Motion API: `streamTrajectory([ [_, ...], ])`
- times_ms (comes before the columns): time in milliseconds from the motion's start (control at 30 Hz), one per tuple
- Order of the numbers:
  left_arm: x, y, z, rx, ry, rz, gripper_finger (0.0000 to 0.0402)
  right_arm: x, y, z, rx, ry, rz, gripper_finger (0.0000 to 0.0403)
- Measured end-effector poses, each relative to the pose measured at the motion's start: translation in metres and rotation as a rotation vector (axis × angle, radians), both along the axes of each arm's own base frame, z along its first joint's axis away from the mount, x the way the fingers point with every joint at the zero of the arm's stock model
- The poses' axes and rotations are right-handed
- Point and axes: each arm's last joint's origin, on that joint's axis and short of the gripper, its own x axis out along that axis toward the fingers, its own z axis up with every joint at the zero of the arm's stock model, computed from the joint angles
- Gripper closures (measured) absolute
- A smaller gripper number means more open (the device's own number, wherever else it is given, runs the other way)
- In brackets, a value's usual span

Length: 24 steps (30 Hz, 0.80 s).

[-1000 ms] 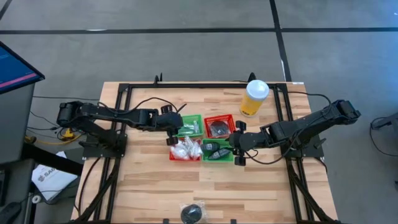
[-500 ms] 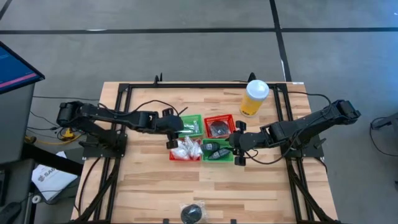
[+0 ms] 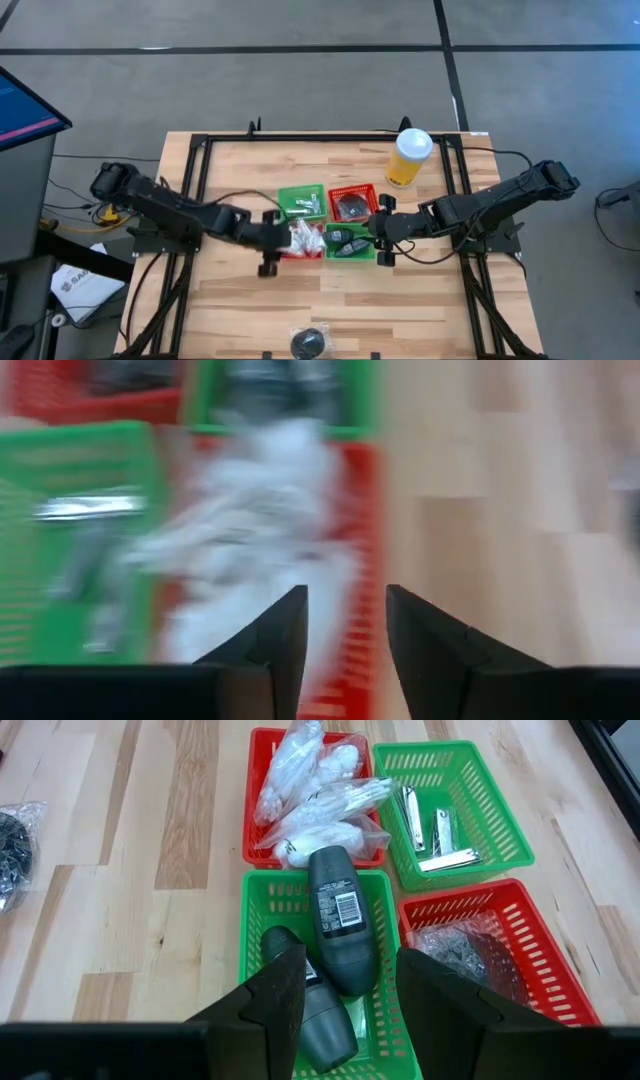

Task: Pick & Place Travel size toiletries
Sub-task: Put the black hairbrush into the right red basket

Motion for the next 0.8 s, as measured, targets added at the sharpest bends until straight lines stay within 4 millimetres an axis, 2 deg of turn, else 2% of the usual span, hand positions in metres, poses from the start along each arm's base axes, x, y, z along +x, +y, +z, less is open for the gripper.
streamTrajectory([
  [167, -0.004, -0.031, 0.003, -0.118, -0.045, -0.082, 0.0275, 0.0, 0.0, 0.0, 0.0, 0.0, 0.0, 0.0255],
  [367, -0.008, -0.056, -0.003, -0.257, -0.156, -0.21, 0.0275, 0.0, 0.0, 0.0, 0.001, -0.001, 0.0, 0.0255],
  [533, -0.01, -0.068, -0.021, -0.359, -0.172, -0.213, 0.0275, 0.0, 0.0, 0.0, 0.001, -0.004, -0.001, 0.0255],
  [800, 0.005, -0.092, -0.052, -0.473, -0.185, -0.298, 0.0275, 0.001, 0.0, 0.001, 0.004, -0.014, 0.0, 0.0255],
])
